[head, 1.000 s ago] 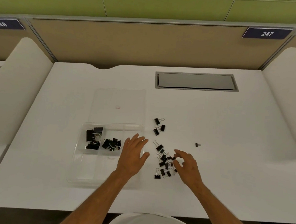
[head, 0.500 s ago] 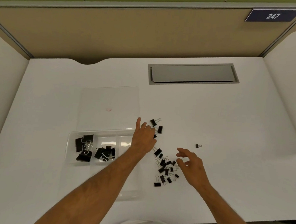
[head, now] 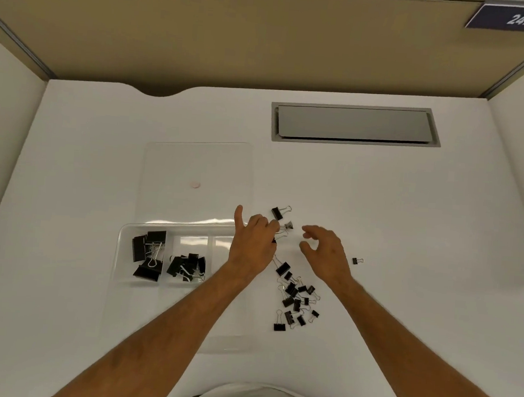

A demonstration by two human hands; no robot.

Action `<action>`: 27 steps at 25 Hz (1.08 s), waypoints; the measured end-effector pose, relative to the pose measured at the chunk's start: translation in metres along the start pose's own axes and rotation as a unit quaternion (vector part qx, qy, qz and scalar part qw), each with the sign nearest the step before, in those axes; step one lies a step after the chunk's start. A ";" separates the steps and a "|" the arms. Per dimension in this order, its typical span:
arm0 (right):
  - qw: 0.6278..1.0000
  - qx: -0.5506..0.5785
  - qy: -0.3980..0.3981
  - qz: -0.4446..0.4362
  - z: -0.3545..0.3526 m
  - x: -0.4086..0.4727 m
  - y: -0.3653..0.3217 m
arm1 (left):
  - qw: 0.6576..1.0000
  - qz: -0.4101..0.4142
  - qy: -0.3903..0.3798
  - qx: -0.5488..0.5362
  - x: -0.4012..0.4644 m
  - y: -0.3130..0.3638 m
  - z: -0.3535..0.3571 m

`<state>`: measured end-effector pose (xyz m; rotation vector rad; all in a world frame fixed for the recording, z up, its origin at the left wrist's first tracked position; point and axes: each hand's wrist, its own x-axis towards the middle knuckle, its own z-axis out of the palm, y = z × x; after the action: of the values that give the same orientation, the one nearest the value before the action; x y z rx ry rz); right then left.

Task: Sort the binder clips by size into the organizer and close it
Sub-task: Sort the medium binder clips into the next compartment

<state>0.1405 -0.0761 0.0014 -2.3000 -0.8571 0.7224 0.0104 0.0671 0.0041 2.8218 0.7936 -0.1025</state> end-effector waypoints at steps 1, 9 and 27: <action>1.000 -0.018 -0.017 0.002 0.004 0.010 -0.002 | 1.000 -0.004 0.020 -0.014 -0.006 -0.003 -0.005; 0.982 -0.169 -0.044 -0.067 0.032 0.046 -0.009 | 0.993 -0.067 0.057 -0.079 -0.054 -0.040 -0.023; 1.000 -0.002 -0.004 -0.023 0.023 -0.011 -0.017 | 0.994 -0.109 -0.012 -0.005 -0.071 -0.068 -0.008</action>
<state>0.1119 -0.0657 -0.0003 -2.2752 -0.9118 0.7108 -0.0860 0.0896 0.0086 2.7098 1.0908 -0.1646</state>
